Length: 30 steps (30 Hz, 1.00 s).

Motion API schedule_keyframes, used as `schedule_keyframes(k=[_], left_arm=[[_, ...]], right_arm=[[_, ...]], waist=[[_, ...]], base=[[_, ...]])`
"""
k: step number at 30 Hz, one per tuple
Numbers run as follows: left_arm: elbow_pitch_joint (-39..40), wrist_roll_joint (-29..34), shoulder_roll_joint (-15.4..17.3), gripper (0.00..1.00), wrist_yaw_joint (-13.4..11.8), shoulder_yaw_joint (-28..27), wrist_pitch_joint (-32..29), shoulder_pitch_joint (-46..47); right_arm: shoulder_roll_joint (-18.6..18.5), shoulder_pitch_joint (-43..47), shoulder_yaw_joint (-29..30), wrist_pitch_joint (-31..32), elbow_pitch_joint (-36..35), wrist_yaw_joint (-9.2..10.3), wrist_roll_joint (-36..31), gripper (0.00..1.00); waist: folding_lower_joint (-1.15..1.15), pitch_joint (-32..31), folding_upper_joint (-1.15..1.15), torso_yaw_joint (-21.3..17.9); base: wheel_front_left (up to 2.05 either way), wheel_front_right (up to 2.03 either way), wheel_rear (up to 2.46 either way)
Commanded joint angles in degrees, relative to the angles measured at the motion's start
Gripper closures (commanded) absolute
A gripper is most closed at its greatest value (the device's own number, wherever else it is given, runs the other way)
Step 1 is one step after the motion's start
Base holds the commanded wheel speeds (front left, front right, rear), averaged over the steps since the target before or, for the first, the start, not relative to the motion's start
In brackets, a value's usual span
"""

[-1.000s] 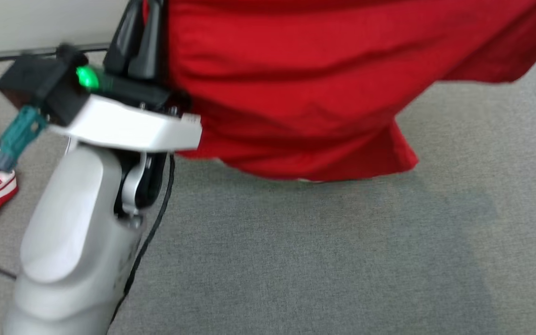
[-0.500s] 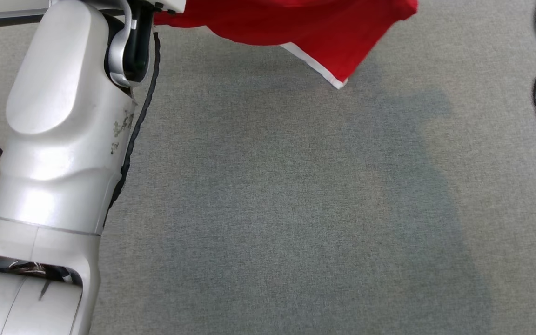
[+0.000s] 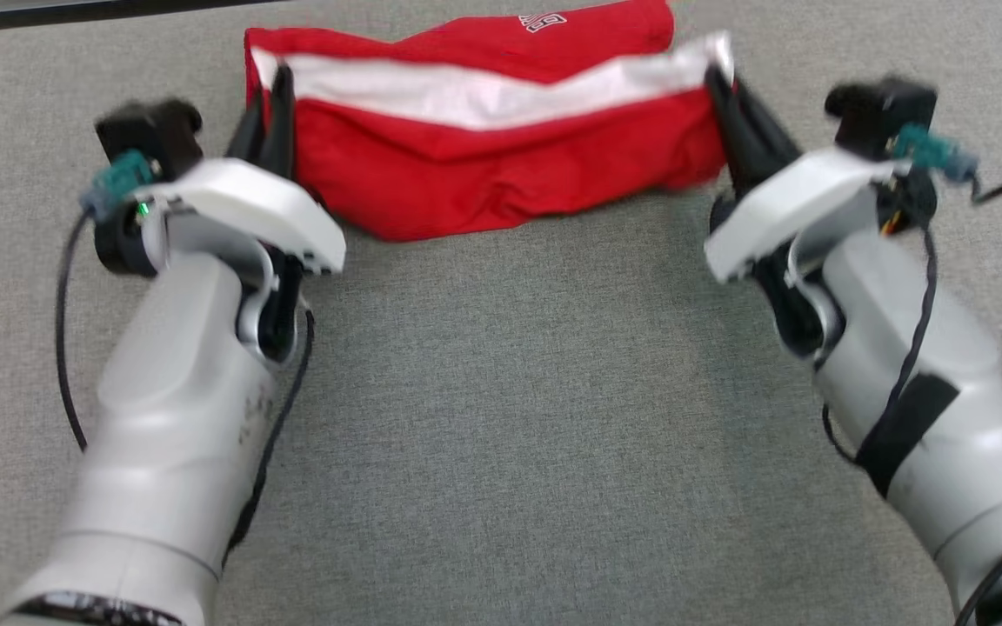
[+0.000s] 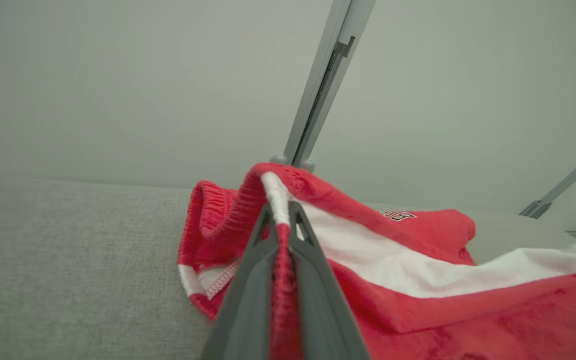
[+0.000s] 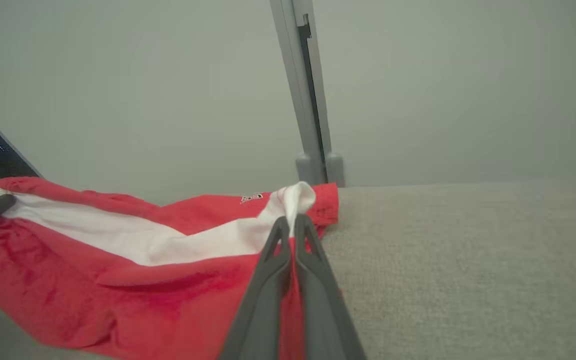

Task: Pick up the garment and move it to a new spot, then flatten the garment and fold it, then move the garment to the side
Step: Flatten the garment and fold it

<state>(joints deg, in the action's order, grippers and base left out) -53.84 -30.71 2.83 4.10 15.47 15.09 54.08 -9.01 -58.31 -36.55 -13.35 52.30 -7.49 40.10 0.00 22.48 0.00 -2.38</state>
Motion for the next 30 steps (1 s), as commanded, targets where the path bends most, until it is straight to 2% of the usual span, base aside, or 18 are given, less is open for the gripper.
schedule_keyframes(k=[1, 7, 9, 15, 22, 30], left_arm=[[0.6, -0.5, 0.2, 1.0, 0.3, 0.4, 0.1, -1.5], [8.4, 0.0, 0.2, 1.0, -0.7, 0.7, 0.1, -11.6], [12.2, 1.3, 0.2, 1.0, -1.2, 0.1, 0.1, -15.6], [25.7, 5.3, 0.2, 1.0, -2.2, -2.3, 0.1, -29.7], [39.0, 9.6, 0.2, 1.0, -3.3, -1.7, 0.1, -46.0], [46.6, 9.9, 0.3, 1.0, -4.6, -2.1, -0.3, -58.8]], right_arm=[[-0.4, 1.7, -0.5, -0.7, 0.3, 0.0, 1.1, 1.0], [-2.0, 11.5, -3.5, -1.8, -3.0, 0.0, 5.9, 1.0], [-3.2, 15.0, -2.0, -1.9, -6.7, 0.0, 6.1, 1.0], [-5.7, 28.3, 4.2, -1.9, -18.6, 0.0, 2.4, 1.0], [-6.7, 45.0, 12.0, -1.9, -31.2, 0.0, -4.2, 1.0], [-6.1, 59.2, 17.8, 0.1, -41.0, 0.0, -8.9, 1.0]], waist=[[0.0, 0.1, 0.0, 0.0], [0.0, -1.1, 0.0, 0.4], [0.0, -2.1, 0.0, 0.5], [0.0, -6.2, 0.0, 0.5], [0.0, -12.1, 0.0, 0.7], [0.0, -16.4, 0.0, 0.9]], base=[[0.0, 0.0, 0.0], [0.0, 0.0, 0.0], [0.0, 0.0, 0.0], [0.0, 0.0, 0.0], [0.0, 0.0, 0.0], [0.0, 0.0, 0.0]])
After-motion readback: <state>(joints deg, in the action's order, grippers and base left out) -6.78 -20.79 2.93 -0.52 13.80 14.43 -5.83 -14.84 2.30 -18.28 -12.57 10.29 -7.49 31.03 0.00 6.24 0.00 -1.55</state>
